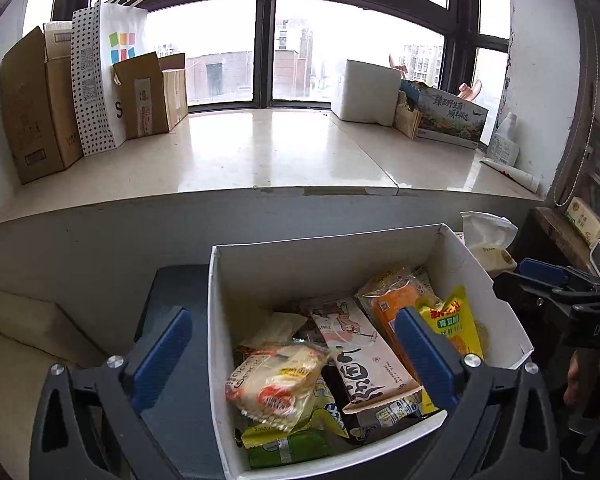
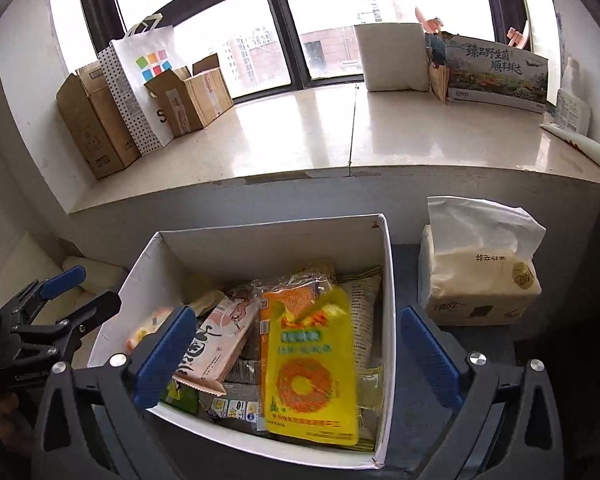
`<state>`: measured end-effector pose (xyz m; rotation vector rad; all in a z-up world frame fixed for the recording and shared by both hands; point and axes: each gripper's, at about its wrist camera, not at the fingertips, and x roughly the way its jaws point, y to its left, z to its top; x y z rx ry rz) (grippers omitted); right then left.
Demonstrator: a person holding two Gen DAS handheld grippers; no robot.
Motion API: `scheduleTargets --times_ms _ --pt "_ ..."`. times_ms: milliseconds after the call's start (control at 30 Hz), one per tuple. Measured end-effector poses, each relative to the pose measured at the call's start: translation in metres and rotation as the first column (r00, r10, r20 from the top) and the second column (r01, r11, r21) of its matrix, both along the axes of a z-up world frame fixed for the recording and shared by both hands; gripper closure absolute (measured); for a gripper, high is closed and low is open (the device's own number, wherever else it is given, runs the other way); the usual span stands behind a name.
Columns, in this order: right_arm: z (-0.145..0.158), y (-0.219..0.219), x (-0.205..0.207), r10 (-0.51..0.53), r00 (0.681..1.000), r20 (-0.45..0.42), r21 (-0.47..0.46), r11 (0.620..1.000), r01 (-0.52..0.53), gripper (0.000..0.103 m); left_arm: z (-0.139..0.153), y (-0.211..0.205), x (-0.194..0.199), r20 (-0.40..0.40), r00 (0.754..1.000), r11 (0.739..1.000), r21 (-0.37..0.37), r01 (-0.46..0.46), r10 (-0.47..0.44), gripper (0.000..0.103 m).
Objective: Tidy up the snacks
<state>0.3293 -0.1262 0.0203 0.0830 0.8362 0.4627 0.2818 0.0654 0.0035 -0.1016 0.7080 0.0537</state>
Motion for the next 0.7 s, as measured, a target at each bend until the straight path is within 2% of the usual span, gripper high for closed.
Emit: scheduleTargets --times_ms 167,300,467,600,667,700 --pt "0.007 -0.009 -0.01 -0.06 0.997 0.048 -0.043 0.997 0.062 0.0 0.009 0.001 -0.014 0.043 0.999 1.0 0.021 -0.017 0.016 0.0" --pt "0.029 -0.007 -0.032 -0.08 0.982 0.17 -0.089 0.991 0.096 0.0 0.024 -0.002 -0.034 0.105 0.992 0.994 0.085 -0.075 0.066 0.0" --pt "0.065 -0.001 -0.076 -0.042 0.948 0.316 -0.074 0.995 0.069 0.0 0.049 -0.014 -0.069 0.155 0.987 0.992 0.114 -0.052 0.034 0.0" --pt "0.087 0.003 -0.112 -0.015 0.929 0.369 -0.067 0.997 0.042 0.0 0.068 -0.025 -0.103 0.191 0.982 0.996 0.086 -0.014 -0.002 0.0" --pt "0.099 0.002 -0.135 -0.005 0.907 0.421 -0.062 0.997 0.034 0.0 0.075 -0.032 -0.121 0.204 0.979 0.995 0.095 0.002 -0.021 0.0" --pt "0.103 0.002 -0.144 0.006 0.906 0.422 -0.059 0.998 0.021 0.0 0.078 -0.036 -0.131 0.21 0.978 0.995 0.103 0.001 -0.023 0.0"
